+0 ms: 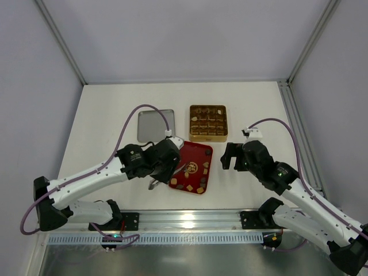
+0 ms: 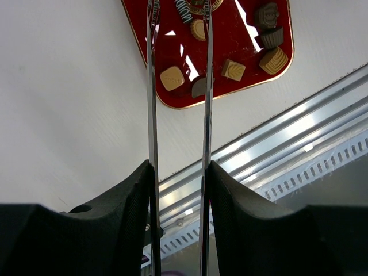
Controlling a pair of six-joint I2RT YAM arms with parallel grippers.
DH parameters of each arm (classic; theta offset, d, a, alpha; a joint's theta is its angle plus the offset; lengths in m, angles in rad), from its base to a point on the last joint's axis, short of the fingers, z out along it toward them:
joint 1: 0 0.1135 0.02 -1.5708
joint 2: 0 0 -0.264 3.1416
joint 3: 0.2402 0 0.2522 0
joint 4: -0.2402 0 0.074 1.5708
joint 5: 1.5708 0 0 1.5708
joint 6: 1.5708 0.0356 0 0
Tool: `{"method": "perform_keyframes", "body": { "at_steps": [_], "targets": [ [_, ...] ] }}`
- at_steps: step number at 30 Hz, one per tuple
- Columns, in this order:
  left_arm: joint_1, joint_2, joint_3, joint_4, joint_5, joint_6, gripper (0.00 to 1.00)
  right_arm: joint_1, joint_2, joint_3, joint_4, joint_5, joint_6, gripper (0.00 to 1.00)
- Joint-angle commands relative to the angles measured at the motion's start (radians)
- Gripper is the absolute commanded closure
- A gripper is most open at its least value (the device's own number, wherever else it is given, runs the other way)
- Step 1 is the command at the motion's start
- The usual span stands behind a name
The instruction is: Pack the chocolate
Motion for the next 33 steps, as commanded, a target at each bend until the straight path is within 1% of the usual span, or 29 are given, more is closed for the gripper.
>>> {"method": "perform_keyframes", "body": {
  "at_steps": [1, 10, 16, 28, 33],
  "targets": [
    [-0.018, -0.013, -0.018, -0.016, 0.019, -0.022, 0.58, 0.000, 0.000, -0.006, 0.047, -0.005, 0.008, 0.00],
    [-0.052, 0.021, -0.027, 0.004, 0.013, -0.041, 0.58, 0.000, -0.008, -0.013, 0.040, -0.002, 0.008, 0.00],
    [-0.052, 0.058, -0.016, 0.019, -0.033, -0.039, 0.58, -0.002, -0.015, -0.015, 0.035, 0.002, 0.008, 0.00],
    [-0.052, 0.137, 0.014, 0.081, -0.054, -0.013, 0.58, 0.000, -0.037, -0.021, 0.015, 0.020, 0.008, 0.00],
    [-0.052, 0.148, 0.016, 0.070, -0.059, -0.008, 0.59, 0.000, -0.040, -0.024, 0.014, 0.025, 0.004, 0.00]
  ]
}}
